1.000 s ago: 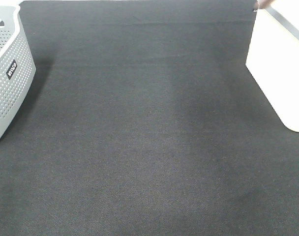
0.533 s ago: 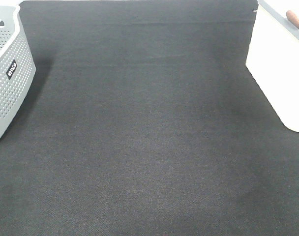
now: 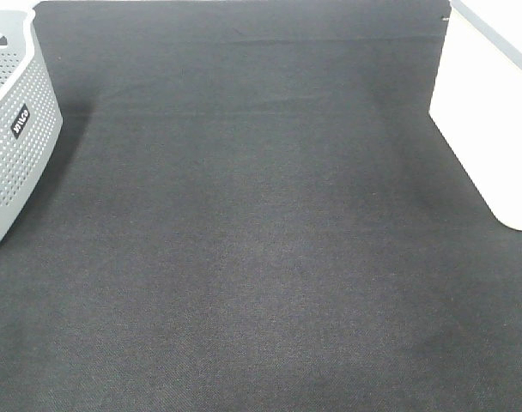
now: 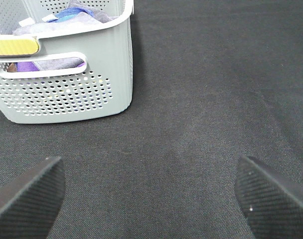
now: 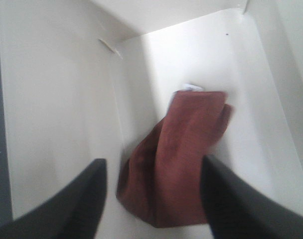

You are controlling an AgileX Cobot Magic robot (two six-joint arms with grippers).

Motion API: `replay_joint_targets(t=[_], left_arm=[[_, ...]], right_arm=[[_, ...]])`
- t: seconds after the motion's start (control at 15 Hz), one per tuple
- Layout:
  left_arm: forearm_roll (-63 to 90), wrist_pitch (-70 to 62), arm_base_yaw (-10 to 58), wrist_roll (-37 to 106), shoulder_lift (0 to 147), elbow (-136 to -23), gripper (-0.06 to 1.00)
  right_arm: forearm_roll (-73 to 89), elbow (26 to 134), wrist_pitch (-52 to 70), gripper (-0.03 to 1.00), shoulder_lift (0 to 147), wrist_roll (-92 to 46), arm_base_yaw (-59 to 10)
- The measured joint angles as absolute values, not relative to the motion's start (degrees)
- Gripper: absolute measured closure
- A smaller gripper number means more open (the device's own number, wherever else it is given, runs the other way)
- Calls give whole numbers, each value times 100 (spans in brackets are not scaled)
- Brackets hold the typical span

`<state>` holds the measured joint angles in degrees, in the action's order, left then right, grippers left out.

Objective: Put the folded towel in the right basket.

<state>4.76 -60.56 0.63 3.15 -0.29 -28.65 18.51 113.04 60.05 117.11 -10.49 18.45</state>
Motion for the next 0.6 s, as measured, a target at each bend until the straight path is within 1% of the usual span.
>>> replay_joint_targets(t=[0.07, 0.2, 0.4, 0.6], left_arm=[[476, -6056, 63, 315, -29, -2865, 7], [476, -6056, 63, 315, -29, -2865, 7], [476, -6056, 63, 315, -29, -2865, 7], [476, -6056, 63, 315, -29, -2865, 7]], right_arm=[[1845, 11304, 6005, 34, 11688, -1008, 1845], [1977, 11304, 6010, 30, 11562, -1008, 1845], [2120, 11304, 6016, 29, 11161, -1008, 1621], [2154, 11304, 6182, 29, 10737, -1008, 963]])
